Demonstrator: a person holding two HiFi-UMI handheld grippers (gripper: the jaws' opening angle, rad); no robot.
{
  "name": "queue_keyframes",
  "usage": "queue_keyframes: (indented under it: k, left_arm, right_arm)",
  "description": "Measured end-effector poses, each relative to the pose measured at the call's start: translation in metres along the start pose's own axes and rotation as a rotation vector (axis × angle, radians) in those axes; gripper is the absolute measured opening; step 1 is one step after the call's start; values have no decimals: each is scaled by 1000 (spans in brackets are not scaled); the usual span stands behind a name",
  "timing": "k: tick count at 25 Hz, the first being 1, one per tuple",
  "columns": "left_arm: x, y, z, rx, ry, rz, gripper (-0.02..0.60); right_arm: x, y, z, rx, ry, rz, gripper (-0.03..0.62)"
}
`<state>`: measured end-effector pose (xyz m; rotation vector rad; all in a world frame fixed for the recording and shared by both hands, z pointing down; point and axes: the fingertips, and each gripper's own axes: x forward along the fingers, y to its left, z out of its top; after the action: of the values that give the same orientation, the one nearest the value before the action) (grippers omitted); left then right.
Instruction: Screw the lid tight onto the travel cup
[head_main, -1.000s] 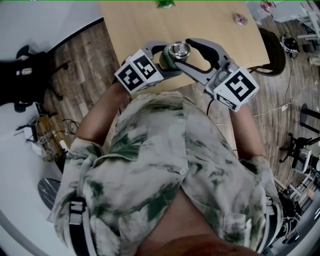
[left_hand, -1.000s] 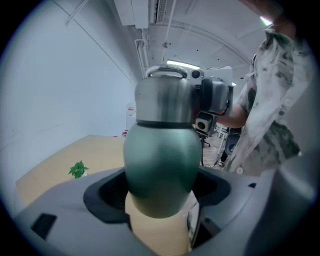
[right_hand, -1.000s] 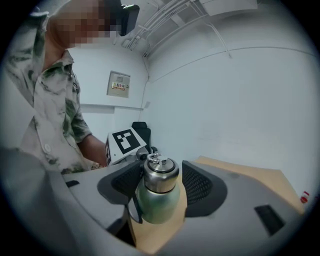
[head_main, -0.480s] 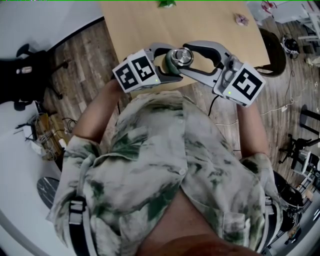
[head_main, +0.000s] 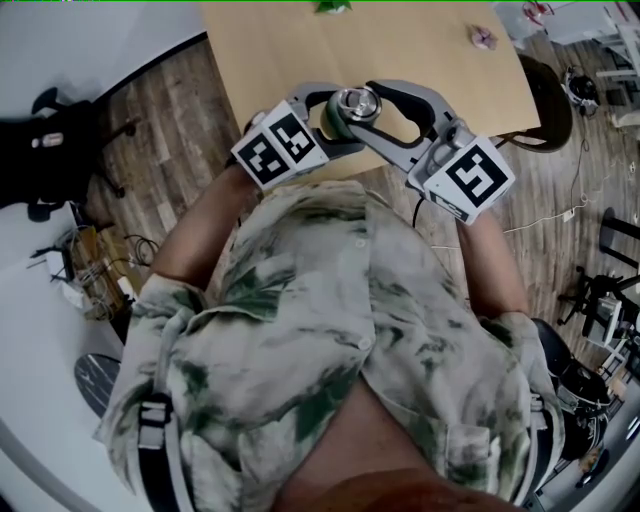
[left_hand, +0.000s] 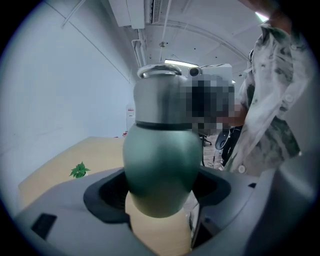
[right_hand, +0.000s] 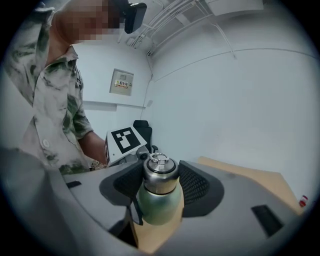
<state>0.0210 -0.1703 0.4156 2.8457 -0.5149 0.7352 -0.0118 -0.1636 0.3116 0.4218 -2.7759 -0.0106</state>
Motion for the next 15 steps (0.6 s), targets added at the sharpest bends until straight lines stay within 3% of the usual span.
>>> queue_keyframes:
  k: [6,15]
  left_arm:
    - [4,2,-1,-14,1,-3,376]
    - [-2,-16,1,66,-25,-170,376]
  right_arm:
    - [-2,-5,-4,28,-12,-9,247]
    - [5,11,3,-45,12,212,277]
